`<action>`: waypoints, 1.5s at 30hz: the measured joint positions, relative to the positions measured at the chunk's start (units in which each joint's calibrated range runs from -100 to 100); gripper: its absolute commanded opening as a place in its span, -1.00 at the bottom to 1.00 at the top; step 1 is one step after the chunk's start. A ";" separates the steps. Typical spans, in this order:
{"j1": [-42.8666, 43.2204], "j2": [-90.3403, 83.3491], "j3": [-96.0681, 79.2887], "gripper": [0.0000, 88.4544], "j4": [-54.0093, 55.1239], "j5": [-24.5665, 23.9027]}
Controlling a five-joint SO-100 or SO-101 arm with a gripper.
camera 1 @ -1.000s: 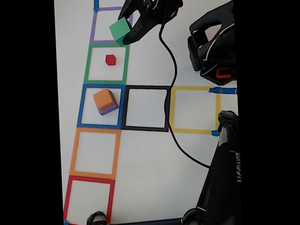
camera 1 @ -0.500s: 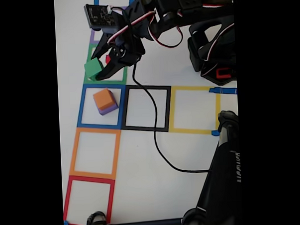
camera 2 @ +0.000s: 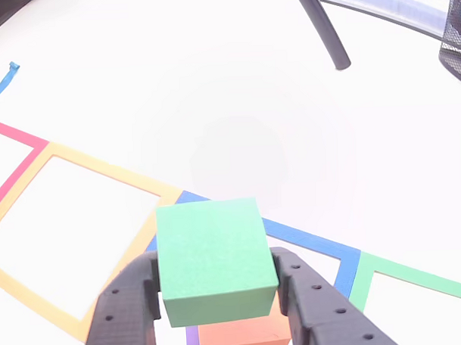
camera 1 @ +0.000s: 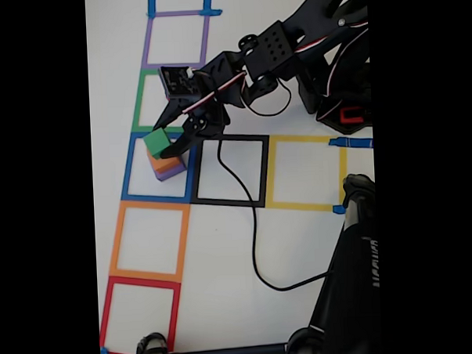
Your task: Tower of hanoi
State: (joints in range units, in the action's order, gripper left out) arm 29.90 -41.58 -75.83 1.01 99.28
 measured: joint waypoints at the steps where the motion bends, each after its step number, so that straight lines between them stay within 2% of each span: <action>1: 0.00 1.18 0.00 -0.92 0.89 0.00; 14: -1.40 17.56 0.09 -0.92 15.80 0.00; 40: -3.04 24.57 0.27 -0.90 21.28 0.00; 45: -3.04 26.26 0.27 -0.72 22.73 0.00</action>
State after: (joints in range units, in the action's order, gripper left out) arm 26.86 -15.32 -75.56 23.74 99.28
